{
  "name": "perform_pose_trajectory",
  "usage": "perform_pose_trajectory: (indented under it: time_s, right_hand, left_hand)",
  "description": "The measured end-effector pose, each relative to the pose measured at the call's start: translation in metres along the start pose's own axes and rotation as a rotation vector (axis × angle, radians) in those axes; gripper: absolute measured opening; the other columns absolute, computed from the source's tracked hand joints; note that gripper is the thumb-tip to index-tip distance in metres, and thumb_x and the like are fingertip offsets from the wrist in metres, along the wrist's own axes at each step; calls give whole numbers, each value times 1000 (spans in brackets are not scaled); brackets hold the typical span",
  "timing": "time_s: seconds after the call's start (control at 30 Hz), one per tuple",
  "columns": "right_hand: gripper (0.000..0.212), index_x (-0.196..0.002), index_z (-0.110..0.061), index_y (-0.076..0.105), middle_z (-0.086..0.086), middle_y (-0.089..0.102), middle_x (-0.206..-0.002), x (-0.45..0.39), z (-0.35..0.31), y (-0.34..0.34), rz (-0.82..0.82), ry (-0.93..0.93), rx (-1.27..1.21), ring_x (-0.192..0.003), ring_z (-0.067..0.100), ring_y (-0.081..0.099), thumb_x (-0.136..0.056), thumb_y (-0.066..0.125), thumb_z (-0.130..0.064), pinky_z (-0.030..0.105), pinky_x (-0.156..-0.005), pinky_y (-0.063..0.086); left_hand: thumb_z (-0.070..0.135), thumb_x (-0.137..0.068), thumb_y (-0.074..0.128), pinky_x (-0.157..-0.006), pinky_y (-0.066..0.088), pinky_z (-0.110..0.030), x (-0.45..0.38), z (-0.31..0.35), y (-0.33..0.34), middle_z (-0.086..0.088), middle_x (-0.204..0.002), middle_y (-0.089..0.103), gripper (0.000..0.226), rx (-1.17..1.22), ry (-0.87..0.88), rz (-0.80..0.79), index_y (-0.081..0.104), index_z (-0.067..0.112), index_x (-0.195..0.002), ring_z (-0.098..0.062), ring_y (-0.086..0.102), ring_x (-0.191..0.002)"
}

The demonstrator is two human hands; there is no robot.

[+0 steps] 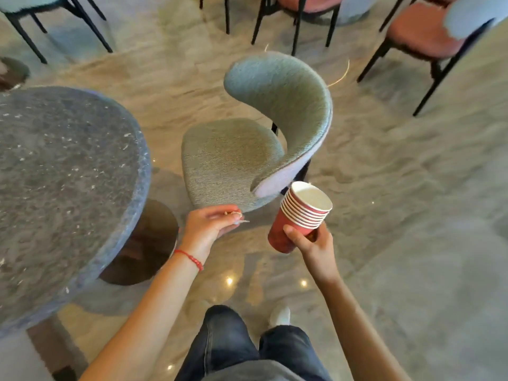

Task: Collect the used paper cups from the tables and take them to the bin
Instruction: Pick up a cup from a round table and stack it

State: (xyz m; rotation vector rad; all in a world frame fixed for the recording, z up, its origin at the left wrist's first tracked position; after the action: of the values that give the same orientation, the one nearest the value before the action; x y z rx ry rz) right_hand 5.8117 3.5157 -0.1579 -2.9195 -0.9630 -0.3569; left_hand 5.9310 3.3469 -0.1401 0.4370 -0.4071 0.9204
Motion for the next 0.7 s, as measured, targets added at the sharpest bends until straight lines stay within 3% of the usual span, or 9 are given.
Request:
perform_pose_trajectory:
  time_s: [0.37, 0.47, 0.7]
  right_hand:
    - [32, -100, -15, 60, -8, 68, -89, 35, 5, -202, 419, -8, -69, -78, -5, 64, -74, 76, -6, 10, -67, 48]
    - [29, -97, -20, 61, -11, 70, -86, 39, 8, -234, 500, 1, -80, -80, -3, 64, -75, 75, -7, 12, -68, 49]
    - [36, -99, -22, 61, -15, 72, -89, 6, 5, -286, 640, -1, -138, -84, 1, 66, -66, 75, -24, 14, -69, 49]
  left_hand:
    - [-9, -74, 67, -67, 58, -22, 11, -42, 224, -3, -69, 74, 15, -239, -47, -344, 69, 0, -85, -14, 70, -65]
    - [-8, -74, 68, -74, 57, -24, 9, -47, 266, -7, -74, 74, 15, -281, -62, -425, 69, -1, -86, -17, 71, -71]
    - [-7, -73, 69, -72, 57, -23, -25, -50, 354, -8, -76, 74, 15, -348, -84, -545, 70, 0, -87, -16, 71, -73]
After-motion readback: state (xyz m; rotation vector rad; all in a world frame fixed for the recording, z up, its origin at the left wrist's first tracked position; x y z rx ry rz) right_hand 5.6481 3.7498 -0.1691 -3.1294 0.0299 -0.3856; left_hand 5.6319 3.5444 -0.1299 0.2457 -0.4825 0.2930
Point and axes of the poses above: each hand's wrist, its own x-axis away from the middle knuckle, its own y-axis out of the palm, z = x × y, the point moved 1 cm from there along -x, towards the middle knuckle
